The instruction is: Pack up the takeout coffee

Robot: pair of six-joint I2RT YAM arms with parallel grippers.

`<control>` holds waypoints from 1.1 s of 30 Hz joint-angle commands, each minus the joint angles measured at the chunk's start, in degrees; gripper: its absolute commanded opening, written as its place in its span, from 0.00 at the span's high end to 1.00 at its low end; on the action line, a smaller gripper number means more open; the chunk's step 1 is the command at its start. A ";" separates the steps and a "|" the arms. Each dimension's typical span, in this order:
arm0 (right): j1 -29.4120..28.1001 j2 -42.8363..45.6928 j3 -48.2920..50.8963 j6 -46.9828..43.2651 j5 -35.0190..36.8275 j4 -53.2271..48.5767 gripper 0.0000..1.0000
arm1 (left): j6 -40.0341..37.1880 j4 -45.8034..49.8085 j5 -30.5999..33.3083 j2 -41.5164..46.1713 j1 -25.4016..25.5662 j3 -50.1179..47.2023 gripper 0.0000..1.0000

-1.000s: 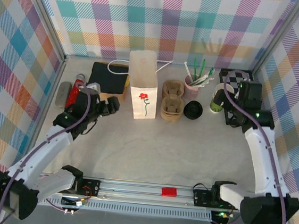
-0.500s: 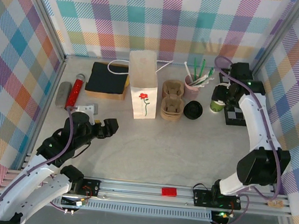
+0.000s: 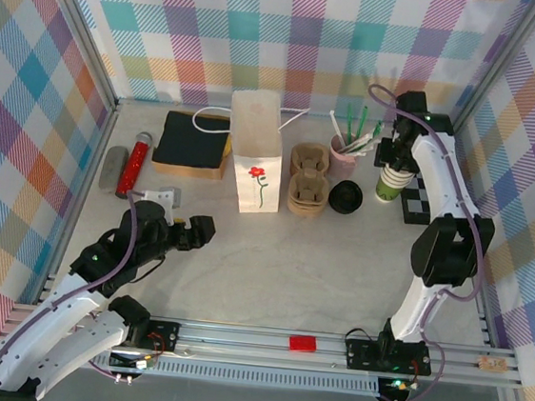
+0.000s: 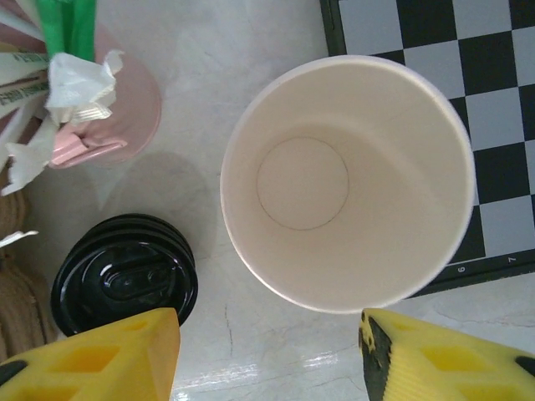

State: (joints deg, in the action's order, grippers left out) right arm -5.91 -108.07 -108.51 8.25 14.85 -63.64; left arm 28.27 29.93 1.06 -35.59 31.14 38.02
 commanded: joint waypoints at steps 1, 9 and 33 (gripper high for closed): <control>-0.47 -1.53 -2.93 -1.24 1.06 -2.85 0.42 | -0.26 -0.49 -0.15 0.17 0.86 0.67 0.11; -1.46 -5.37 -5.09 -2.08 3.65 -3.34 0.48 | -0.64 0.03 1.07 0.07 0.86 0.97 0.11; -3.63 -8.02 -6.77 -4.15 9.14 -3.16 0.86 | -0.50 0.48 2.82 0.18 0.90 1.26 0.13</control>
State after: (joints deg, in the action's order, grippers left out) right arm -8.78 -115.66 -113.60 5.02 22.35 -65.65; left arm 28.25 29.95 2.83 -35.83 31.44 38.04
